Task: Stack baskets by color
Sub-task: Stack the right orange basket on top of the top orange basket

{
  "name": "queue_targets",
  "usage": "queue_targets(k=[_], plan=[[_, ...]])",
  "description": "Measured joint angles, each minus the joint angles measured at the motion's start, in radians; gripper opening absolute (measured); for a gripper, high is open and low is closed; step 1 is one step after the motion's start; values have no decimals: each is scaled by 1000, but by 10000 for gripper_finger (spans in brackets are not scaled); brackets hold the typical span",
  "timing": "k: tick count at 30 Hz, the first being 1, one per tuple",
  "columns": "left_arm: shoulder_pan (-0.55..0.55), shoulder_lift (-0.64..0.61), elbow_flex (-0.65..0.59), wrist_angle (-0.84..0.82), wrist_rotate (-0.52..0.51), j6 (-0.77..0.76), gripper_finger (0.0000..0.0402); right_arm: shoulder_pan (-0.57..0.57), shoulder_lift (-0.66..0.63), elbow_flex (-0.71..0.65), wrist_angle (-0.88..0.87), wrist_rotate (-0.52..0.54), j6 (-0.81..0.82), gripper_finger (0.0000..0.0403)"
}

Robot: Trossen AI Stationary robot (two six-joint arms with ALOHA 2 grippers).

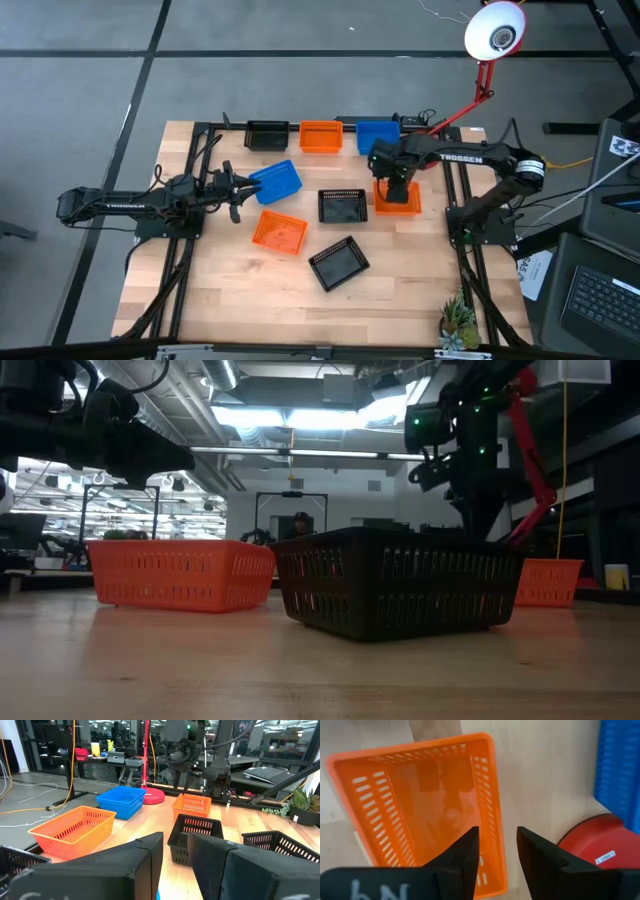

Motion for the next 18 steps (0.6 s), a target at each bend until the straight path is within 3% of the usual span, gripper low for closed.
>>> queue_targets(k=[11,18], plan=[[0,0,0,0,0,0,82,0,136,0,28,66,4,131],[0,0,0,0,0,0,82,2,211,0,27,35,27,125]])
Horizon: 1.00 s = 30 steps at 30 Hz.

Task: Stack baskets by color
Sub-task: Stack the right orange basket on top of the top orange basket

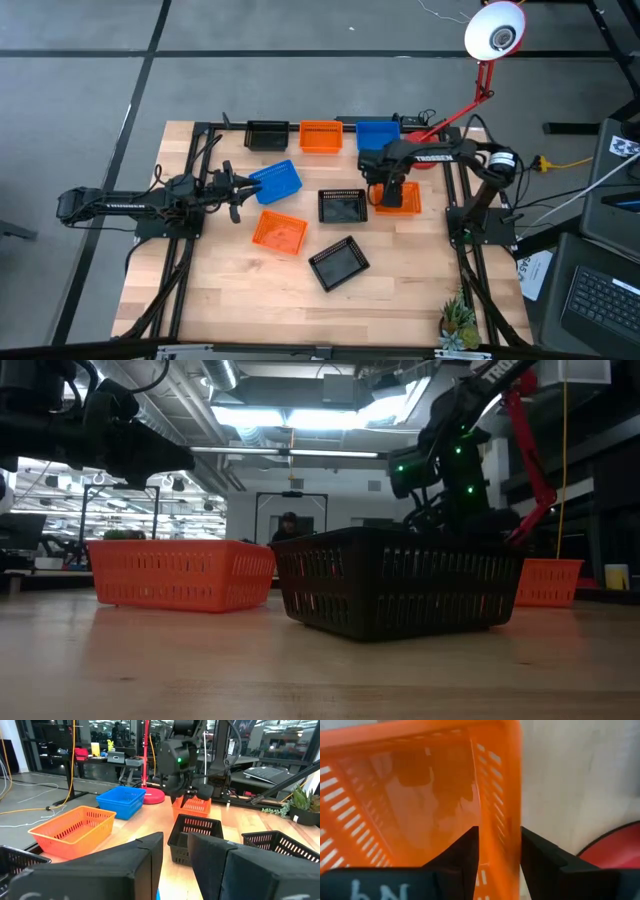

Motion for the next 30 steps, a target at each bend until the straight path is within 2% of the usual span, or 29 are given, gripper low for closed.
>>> queue_targets(k=[4,8,13,16,22,26,28,30], plan=[[0,0,0,0,0,0,82,1,10,0,-15,-2,38,86],[0,0,0,0,0,0,82,3,-5,0,-94,-7,82,16],[0,0,0,0,0,0,82,36,-41,34,-253,-2,158,4],[0,0,0,0,0,0,82,64,-68,95,-300,40,162,4],[0,0,0,0,0,4,82,106,-87,340,-350,200,158,2],[0,0,0,0,-3,9,82,114,-88,519,-202,360,69,2],[0,0,0,0,-4,10,82,102,-88,589,-53,406,-15,2],[0,0,0,0,-3,10,82,80,-88,634,140,406,-122,2]])
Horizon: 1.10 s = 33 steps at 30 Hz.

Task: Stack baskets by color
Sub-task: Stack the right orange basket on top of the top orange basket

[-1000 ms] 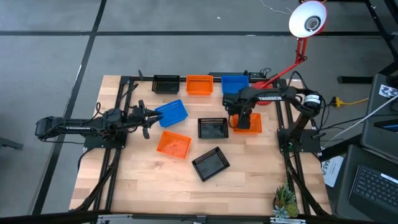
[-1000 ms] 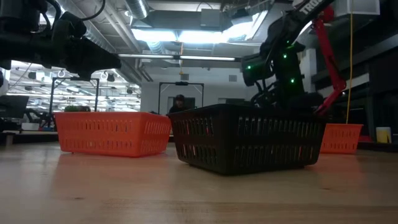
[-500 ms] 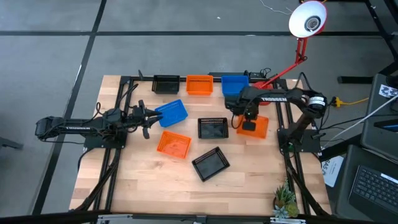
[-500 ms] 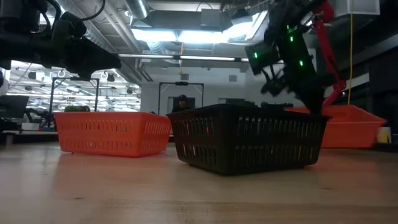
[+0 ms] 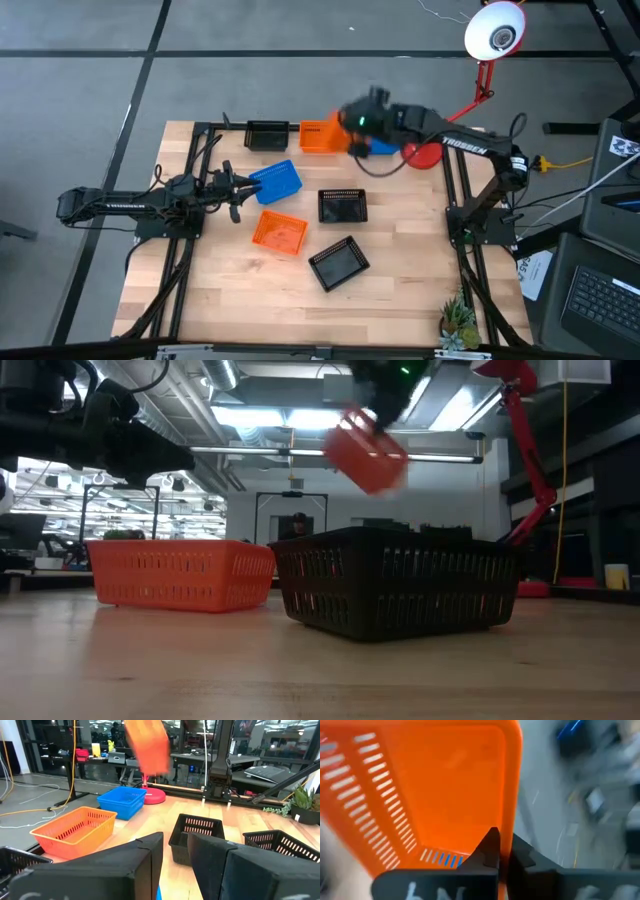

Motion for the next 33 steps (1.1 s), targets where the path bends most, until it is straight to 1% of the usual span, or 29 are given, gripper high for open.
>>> queue_targets(k=[2,5,8,10,12,14,17,21,22,24,29,33], plan=[[0,0,0,0,0,0,82,-29,4,27,194,-58,-93,1],[0,0,0,1,0,0,82,-84,34,62,450,-193,-120,1],[0,0,0,2,0,0,82,-144,97,106,570,-329,-113,1],[0,0,0,2,0,1,82,-176,159,151,585,-390,-112,1],[0,0,0,2,0,12,82,-202,232,217,555,-425,-113,1],[0,0,0,2,0,20,82,-224,312,300,475,-457,-114,1],[0,0,0,2,-1,23,82,-252,431,440,276,-494,-123,0],[0,0,0,2,0,24,82,-282,570,627,-11,-495,-192,0],[0,0,0,2,0,24,82,-288,585,634,-35,-495,-203,0],[0,0,0,2,-1,24,82,-299,587,601,-41,-493,-242,0],[0,0,0,2,-1,24,82,-310,593,595,-117,-496,-244,0],[0,0,0,1,-1,25,82,-308,592,595,-140,-497,-243,0]])
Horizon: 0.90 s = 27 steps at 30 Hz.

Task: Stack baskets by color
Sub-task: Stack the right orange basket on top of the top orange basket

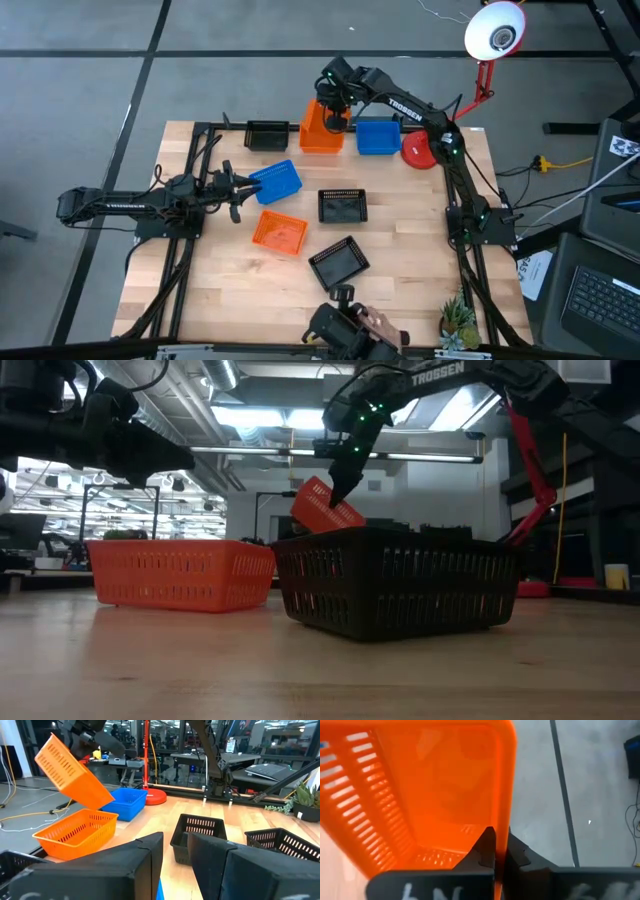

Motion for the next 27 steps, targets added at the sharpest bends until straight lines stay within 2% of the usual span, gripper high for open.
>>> queue_targets(k=[19,23,27], plan=[[0,0,0,-2,0,-1,82,8,23,0,-75,1,52,2],[0,0,0,-3,1,-1,82,8,28,0,-88,1,40,22],[0,0,0,-3,1,-1,82,9,34,0,-112,6,21,68]])
